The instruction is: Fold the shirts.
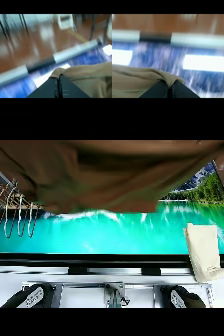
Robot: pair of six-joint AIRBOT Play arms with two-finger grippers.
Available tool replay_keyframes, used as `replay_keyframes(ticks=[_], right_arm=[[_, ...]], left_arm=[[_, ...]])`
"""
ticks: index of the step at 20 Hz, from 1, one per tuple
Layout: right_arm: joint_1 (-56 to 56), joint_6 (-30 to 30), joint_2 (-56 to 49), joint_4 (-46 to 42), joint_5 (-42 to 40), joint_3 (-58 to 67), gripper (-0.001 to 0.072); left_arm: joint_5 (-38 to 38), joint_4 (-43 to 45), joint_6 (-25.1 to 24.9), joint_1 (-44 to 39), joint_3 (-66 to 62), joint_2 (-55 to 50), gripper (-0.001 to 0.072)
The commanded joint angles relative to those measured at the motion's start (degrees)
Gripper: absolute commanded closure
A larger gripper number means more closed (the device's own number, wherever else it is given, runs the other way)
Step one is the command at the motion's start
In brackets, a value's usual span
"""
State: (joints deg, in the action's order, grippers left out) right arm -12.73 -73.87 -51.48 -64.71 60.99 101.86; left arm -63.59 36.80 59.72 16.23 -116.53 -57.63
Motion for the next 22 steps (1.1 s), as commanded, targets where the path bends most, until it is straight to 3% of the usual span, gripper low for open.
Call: replay_keyframes(ticks=[1,4,7,10,15,18,20,22], right_arm=[[0.0,-4.1,12.3,-4.4,-8.9,5.4,0.0641],[0.0,-9.3,17.8,-9.9,-5.0,5.4,0.0641],[0.0,-10.6,19.5,-13.1,3.7,5.4,0.0641],[0.0,-10.6,17.7,-15.4,16.0,5.4,0.0641],[0.0,-10.6,5.4,-16.1,42.7,2.4,0.0641],[0.1,-11.5,-1.6,-15.4,42.5,-10.5,0.0641],[0.0,-11.5,-6.2,-15.2,35.2,-21.5,0.0641],[0.1,-12.0,-12.7,-14.7,22.7,-27.6,0.0641]], left_arm=[[15.1,0.7,1.6,0.2,-4.3,10.3,0.0679],[13.8,6.9,7.4,0.2,-0.5,16.7,0.0678],[4.7,15.3,12.1,0.2,0.1,18.3,0.0678],[-6.9,16.4,12.1,0.2,2.1,17.8,0.0678],[-16.2,16.4,12.0,0.2,18.6,17.8,0.0678],[-16.2,16.4,11.9,0.2,37.2,15.5,0.0678],[-14.9,16.1,11.9,0.1,47.6,10.3,0.0678],[-10.1,14.5,11.2,-1.2,52.0,2.3,0.0679]])
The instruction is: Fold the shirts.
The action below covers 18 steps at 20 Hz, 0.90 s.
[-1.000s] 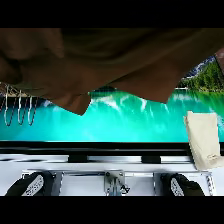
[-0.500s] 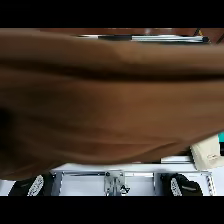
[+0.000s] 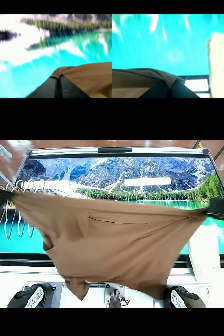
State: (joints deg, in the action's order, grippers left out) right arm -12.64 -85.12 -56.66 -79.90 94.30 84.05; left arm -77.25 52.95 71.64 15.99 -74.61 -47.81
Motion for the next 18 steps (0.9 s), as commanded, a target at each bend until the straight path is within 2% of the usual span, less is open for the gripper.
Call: replay_keyframes(ticks=[1,4,6,8,11,14,16,18], right_arm=[[0.0,-1.6,-11.1,1.8,-16.2,-9.8,0.0641],[0.0,-4.0,-19.3,13.9,-38.1,-9.7,0.0641],[0.8,-4.3,-23.1,22.6,-51.2,-9.7,0.0641],[3.5,-4.2,-27.0,25.4,-61.3,-9.7,0.0641],[7.8,2.0,-32.3,25.3,-66.9,-9.7,0.0641],[10.3,8.5,-35.4,25.3,-72.9,-9.7,0.0641],[10.6,9.0,-36.0,25.4,-76.6,-9.7,0.0641],[10.4,8.9,-36.6,25.4,-76.3,-9.7,0.0641]], left_arm=[[6.5,-3.3,-2.5,-2.3,9.8,-11.8,0.0679],[18.8,-10.6,-10.2,-7.1,3.2,-24.3,0.0678],[28.4,-12.1,-10.5,-9.8,-3.2,-31.3,0.0678],[34.0,-12.4,-10.3,-12.0,-8.8,-37.8,0.0678],[37.1,-12.6,-10.2,-13.6,-13.5,-46.2,0.0678],[42.9,-12.8,-3.8,-12.7,-14.2,-50.5,0.0678],[43.6,-12.7,-3.0,-11.9,-14.2,-52.2,0.0678],[41.9,-12.6,-3.0,-11.5,-14.1,-53.8,0.0678]])
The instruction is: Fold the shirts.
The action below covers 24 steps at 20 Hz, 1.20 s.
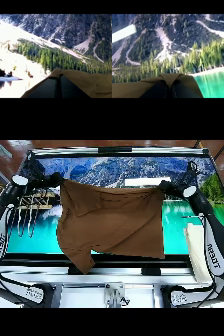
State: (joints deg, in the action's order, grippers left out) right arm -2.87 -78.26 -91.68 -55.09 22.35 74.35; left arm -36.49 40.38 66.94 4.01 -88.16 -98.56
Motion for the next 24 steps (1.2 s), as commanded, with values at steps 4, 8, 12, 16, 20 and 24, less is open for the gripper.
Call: replay_keyframes(ticks=[4,8,12,16,20,24], right_arm=[[0.2,-2.6,-4.4,0.6,2.3,0.0,0.0641],[-0.4,-4.7,-5.4,0.1,11.3,0.0,0.0641],[-4.3,-7.4,-4.4,-1.9,24.8,0.0,0.0641],[-6.7,-10.9,-4.4,-1.6,36.0,0.0,0.0641],[-6.8,-12.0,-4.4,-3.7,42.1,0.0,0.0641],[-7.4,-14.3,-4.4,-5.2,44.6,0.0,0.0641]], left_arm=[[-3.3,1.4,1.7,0.9,-0.6,-6.2,0.0678],[-12.3,3.5,-0.2,2.5,-0.7,-6.6,0.0679],[-27.9,6.8,-1.5,6.1,-3.0,-6.6,0.0679],[-38.3,12.5,1.2,7.6,-4.0,-6.6,0.0679],[-43.3,15.2,1.7,7.6,-3.9,-6.8,0.0679],[-44.1,15.2,1.9,7.8,-4.4,-6.9,0.0679]])
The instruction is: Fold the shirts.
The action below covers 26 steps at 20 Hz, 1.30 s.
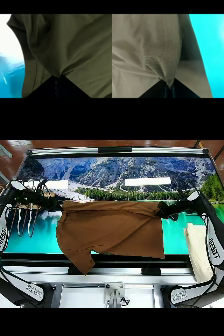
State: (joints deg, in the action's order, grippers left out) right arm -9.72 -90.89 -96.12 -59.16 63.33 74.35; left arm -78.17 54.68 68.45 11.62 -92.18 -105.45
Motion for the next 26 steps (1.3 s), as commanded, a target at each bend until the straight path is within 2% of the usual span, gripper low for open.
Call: replay_keyframes(ticks=[1,8,14,17,19,20,21,22,23,26], right_arm=[[-1.1,-1.7,0.0,-1.2,4.3,0.0,0.0641],[-3.6,-3.0,0.0,-0.3,5.5,0.0,0.0641],[-3.1,-3.0,0.0,-0.7,6.1,0.0,0.0641],[-2.9,-3.0,0.0,-0.3,6.5,0.0,0.0641],[-2.9,-3.0,0.0,-0.3,7.1,0.0,0.0640],[-2.9,-3.0,0.0,0.3,7.3,0.0,0.0579],[-3.1,-2.6,0.1,1.4,7.4,0.0,0.0401],[-3.5,-1.2,0.3,3.0,7.6,0.0,0.0309],[-3.9,-0.1,0.8,4.3,7.9,0.1,0.0308],[-5.9,1.0,4.1,4.3,11.2,2.3,0.0308]], left_arm=[[-2.4,1.0,0.4,0.4,-1.1,0.0,0.0679],[-2.5,0.9,1.3,0.9,-4.2,-0.3,0.0678],[-12.6,3.4,2.0,0.5,-4.2,-1.6,0.0679],[-14.3,9.6,6.6,0.4,-4.2,-1.6,0.0679],[-13.8,10.3,7.6,0.3,-4.2,-1.6,0.0675],[-13.5,10.3,7.7,0.1,-4.2,-1.6,0.0611],[-12.9,10.1,7.8,0.0,-4.2,-1.6,0.0418],[-12.7,9.8,7.9,-0.1,-4.2,-1.6,0.0241],[-12.7,9.6,8.0,-0.1,-4.2,-1.5,0.0220],[-14.6,8.3,8.0,-0.1,-4.6,-0.4,0.0221]])
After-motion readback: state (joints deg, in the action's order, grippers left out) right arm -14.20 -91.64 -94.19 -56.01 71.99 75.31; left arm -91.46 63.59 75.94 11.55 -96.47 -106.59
